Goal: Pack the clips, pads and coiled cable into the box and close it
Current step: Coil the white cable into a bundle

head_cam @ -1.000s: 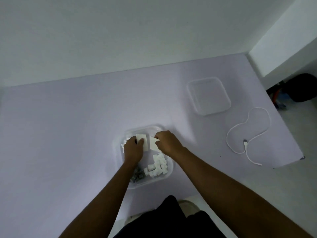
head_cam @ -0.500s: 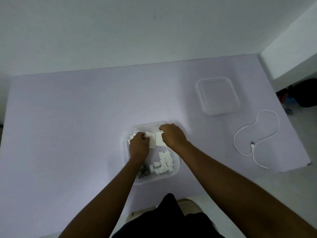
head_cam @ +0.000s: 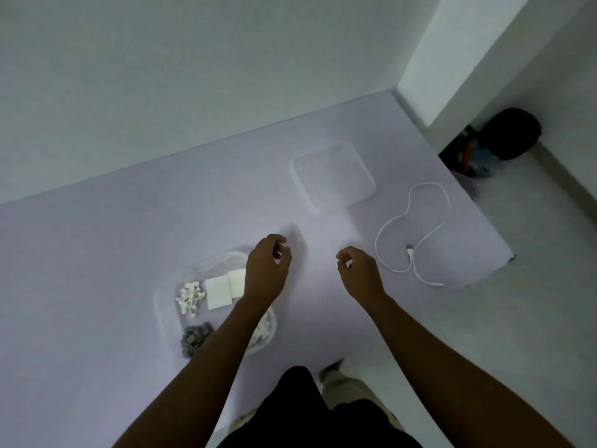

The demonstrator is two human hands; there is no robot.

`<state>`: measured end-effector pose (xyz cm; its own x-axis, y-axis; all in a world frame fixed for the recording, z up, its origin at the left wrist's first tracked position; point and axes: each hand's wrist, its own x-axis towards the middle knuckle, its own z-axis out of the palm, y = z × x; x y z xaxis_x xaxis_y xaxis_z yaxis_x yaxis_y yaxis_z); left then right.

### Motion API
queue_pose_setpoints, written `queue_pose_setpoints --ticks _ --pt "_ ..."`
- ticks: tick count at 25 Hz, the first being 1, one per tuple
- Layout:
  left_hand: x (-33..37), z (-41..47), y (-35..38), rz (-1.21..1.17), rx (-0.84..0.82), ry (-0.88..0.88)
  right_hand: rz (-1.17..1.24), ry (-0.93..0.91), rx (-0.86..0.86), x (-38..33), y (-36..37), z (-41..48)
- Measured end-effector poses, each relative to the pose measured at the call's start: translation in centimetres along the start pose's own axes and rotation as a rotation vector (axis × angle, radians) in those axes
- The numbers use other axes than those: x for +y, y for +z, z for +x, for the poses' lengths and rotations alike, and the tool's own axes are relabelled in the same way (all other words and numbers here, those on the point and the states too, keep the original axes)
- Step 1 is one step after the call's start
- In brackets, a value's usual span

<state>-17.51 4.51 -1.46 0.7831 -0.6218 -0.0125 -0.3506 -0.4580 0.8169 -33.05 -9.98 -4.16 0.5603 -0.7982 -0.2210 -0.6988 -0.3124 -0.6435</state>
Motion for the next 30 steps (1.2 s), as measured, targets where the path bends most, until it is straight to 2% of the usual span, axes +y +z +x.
queue_pose_setpoints --ticks 4,7,12,15,17,19,21,23,25,27,28,30 --pt "4.4 1.5 7.3 -0.019 -0.128 0.039 -0.149 0.138 -0.073 8.2 -4.2 1.2" --pt "6.4 2.2 13.3 0.034 -0.269 0.047 -0.273 0.125 -0.099 13.7 -6.6 2.1" --pt "7.4 2.6 20.3 0.14 -0.433 -0.028 -0.382 -0.073 -0.091 17.9 -7.2 4.0" --pt "7.7 2.7 22.3 0.23 -0.529 0.027 -0.325 -0.158 -0.132 17.4 -8.3 5.7" --pt "8.4 2.8 22.5 0.323 -0.569 0.085 -0.17 -0.101 -0.252 15.3 -10.9 6.3" --pt "9.5 3.6 22.2 0.342 -0.532 0.126 0.083 0.01 -0.391 12.3 -14.4 6.8" --pt "11.4 4.7 21.5 0.298 -0.408 0.182 0.35 0.088 -0.485 9.0 -18.3 6.8" --pt "14.0 6.1 20.1 0.205 -0.303 0.21 0.507 0.127 -0.628 5.5 -22.1 6.7" --pt "16.6 7.3 18.2 0.08 -0.321 0.187 0.706 0.11 -0.771 1.5 -25.5 6.1" --pt "19.8 7.8 16.4 -0.001 -0.456 0.092 1.039 0.053 -0.799 -2.2 -28.0 5.8" --pt "21.2 7.6 15.2 -0.002 -0.526 0.103 1.211 0.0 -0.774 -4.1 -28.8 5.6" --pt "23.6 7.0 12.5 0.08 -0.573 0.265 1.515 -0.114 -0.678 -7.6 -30.0 5.9"
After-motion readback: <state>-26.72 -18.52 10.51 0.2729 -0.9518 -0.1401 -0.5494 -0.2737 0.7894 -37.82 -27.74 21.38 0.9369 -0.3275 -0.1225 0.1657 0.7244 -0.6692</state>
